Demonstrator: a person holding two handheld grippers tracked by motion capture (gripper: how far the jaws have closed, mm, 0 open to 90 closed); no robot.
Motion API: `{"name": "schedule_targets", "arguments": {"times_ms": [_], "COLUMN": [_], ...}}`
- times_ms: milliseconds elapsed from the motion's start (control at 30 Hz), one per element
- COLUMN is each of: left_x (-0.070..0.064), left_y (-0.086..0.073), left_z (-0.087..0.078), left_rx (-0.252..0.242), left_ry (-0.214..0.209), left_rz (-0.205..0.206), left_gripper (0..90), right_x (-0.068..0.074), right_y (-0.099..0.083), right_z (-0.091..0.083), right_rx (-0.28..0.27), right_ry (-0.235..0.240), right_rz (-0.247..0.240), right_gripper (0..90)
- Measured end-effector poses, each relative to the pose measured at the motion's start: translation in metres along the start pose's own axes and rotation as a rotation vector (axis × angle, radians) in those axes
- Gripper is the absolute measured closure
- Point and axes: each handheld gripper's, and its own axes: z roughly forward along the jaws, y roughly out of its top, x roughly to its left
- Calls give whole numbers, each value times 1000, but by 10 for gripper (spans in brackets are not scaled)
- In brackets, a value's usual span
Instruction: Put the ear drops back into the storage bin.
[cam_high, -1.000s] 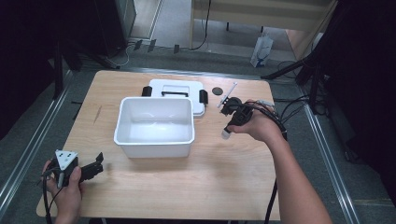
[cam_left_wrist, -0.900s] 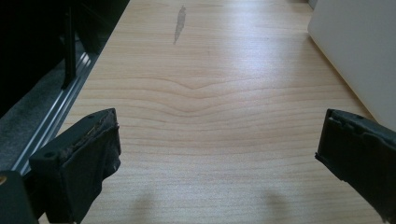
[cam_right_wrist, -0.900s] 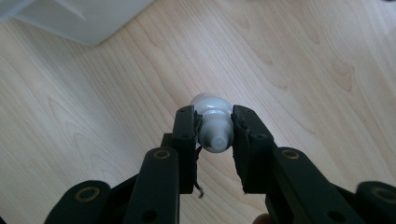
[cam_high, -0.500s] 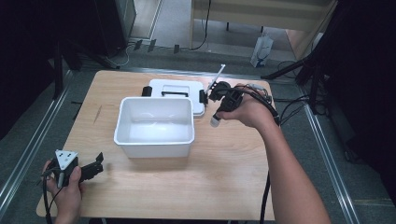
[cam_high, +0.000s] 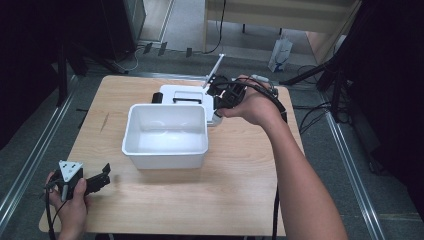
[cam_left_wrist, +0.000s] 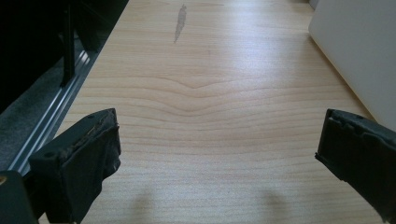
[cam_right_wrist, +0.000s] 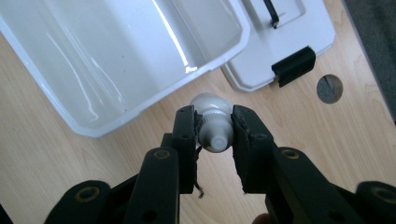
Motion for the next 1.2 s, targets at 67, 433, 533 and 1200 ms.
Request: {"name": "schedule_targets", "arguments": {"times_ms": [67,433,533,1200], "left_x": [0,0,0,1], "left_y": [0,0,0,0], "left_z": [0,0,0,0], "left_rx": [-1,1,1,3], "left_ry": [0,-1,-2,-2], "left_rz": [-1,-2,-3,-6], "left_gripper": [2,2,2,2], "right_x": [2,16,19,23], "right_y": [5,28,32,27], "right_z": [-2,1,6,56], "right_rx": [-4,-17,-14,-7], "right_ry": [-3,23,28,80], "right_rz": [-8,-56,-74,-100], "right_gripper": [724,724,724,723]}}
